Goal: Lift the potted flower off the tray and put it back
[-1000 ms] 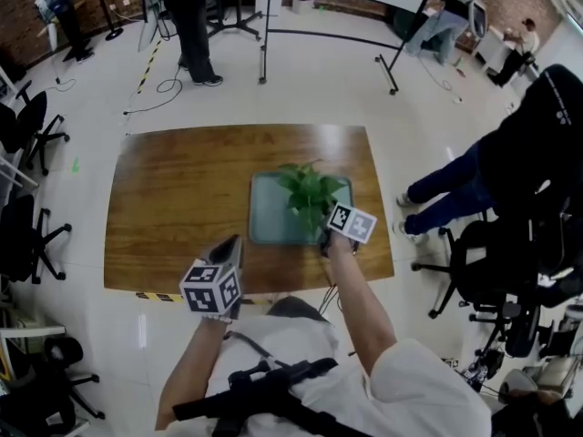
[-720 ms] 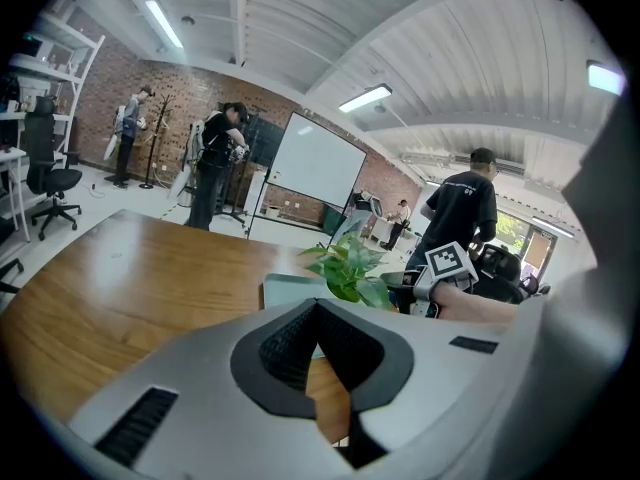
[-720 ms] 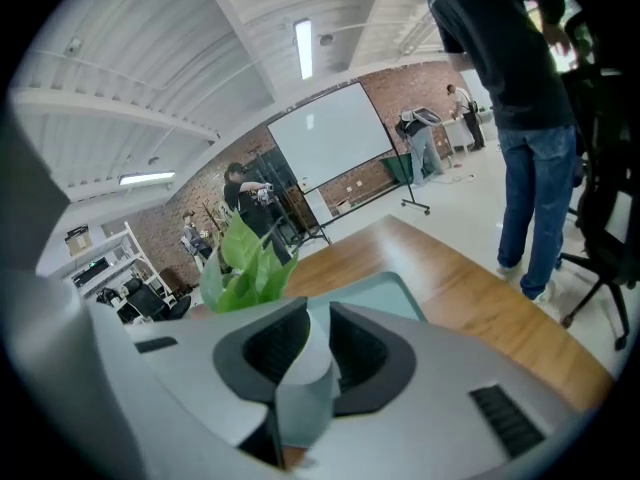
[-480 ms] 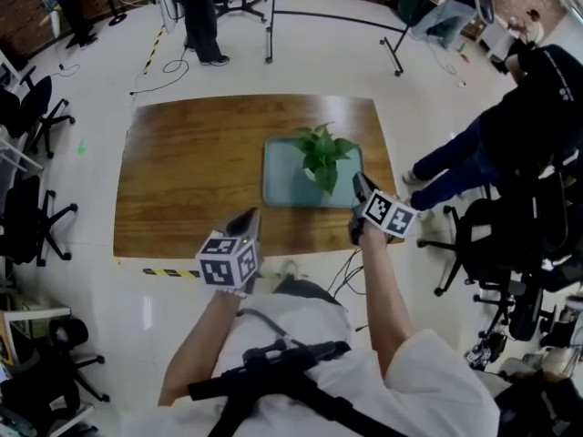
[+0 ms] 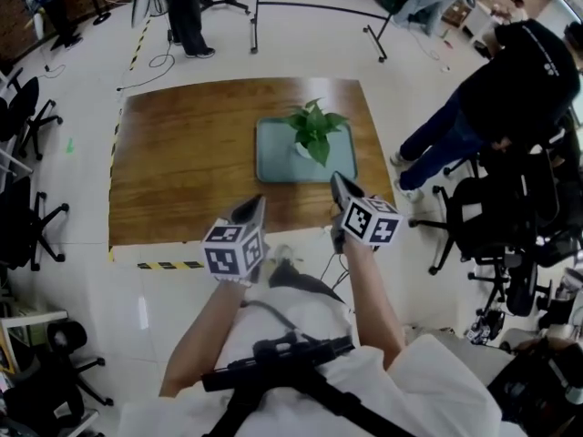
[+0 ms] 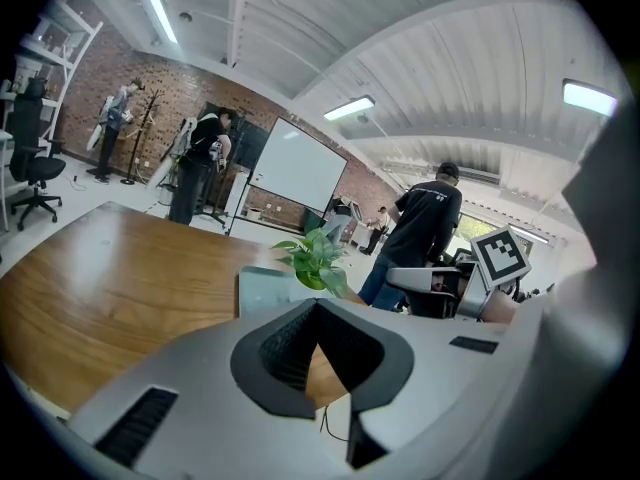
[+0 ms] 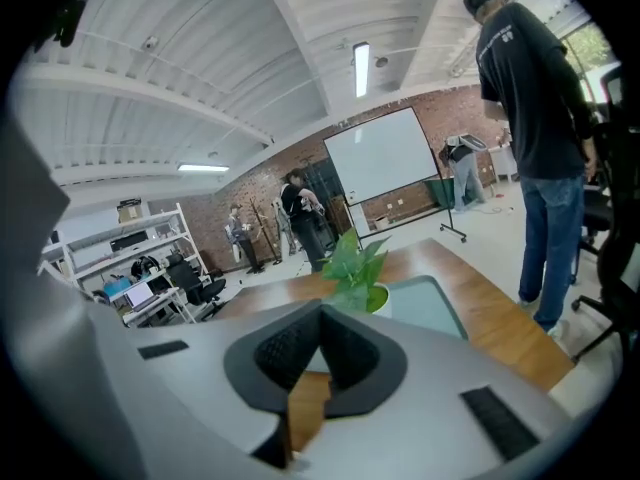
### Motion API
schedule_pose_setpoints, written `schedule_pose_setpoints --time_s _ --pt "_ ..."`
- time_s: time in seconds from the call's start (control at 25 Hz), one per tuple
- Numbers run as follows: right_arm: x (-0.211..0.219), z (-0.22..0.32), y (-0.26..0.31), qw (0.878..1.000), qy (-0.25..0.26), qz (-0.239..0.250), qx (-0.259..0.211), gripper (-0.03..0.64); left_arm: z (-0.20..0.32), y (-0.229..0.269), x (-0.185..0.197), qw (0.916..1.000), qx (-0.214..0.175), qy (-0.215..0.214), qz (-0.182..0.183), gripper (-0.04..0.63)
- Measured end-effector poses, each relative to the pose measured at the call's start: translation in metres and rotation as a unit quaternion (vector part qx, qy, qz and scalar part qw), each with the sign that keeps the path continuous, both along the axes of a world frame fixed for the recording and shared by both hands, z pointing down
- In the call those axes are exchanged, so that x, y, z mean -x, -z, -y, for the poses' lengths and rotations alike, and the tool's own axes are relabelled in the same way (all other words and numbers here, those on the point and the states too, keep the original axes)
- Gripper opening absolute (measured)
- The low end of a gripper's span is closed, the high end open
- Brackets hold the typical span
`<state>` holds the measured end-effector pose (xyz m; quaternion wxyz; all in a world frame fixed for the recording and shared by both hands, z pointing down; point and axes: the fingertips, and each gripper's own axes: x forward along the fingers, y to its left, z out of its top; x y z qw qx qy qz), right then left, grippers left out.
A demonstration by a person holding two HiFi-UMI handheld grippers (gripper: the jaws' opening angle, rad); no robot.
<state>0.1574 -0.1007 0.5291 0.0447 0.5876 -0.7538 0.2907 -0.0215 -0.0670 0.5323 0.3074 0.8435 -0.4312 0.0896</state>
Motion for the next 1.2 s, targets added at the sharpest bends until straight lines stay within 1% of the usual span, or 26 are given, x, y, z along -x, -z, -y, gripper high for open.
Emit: schedule_pose_setpoints --time_s 0.08,0.24,0.4,0.6,0.96,1.2 --pt "0.009 -0.011 -0.003 1.0 -0.003 0.003 0.0 0.0 -0.005 0.003 0.0 1.0 -0.004 -0.005 0.001 0.0" --pt "0.018 -0.028 -0.009 0.999 -0.028 0.032 -0.008 0.0 -0.013 0.007 -0.001 0.9997 -0.01 -0.02 0.005 0.0" --pt "0.022 -0.042 -0.017 0.999 -0.038 0.032 -0.004 0.0 -0.02 0.007 0.001 0.9995 -0.012 -0.029 0.009 0.0" --pt "0.014 -0.047 -0.016 0.997 -0.06 0.039 -0.007 0.0 -0.023 0.008 0.003 0.9993 -0.015 -0.033 0.01 0.0" --pt "0.01 -0.048 -0.016 0.997 -0.07 0.043 -0.008 0.0 -0.02 0.008 0.001 0.9992 -0.014 -0.038 0.008 0.0" --pt "0.008 -0.04 -0.021 0.997 -0.065 0.04 -0.003 0.0 -0.015 0.006 -0.006 0.999 -0.012 -0.042 0.007 0.0"
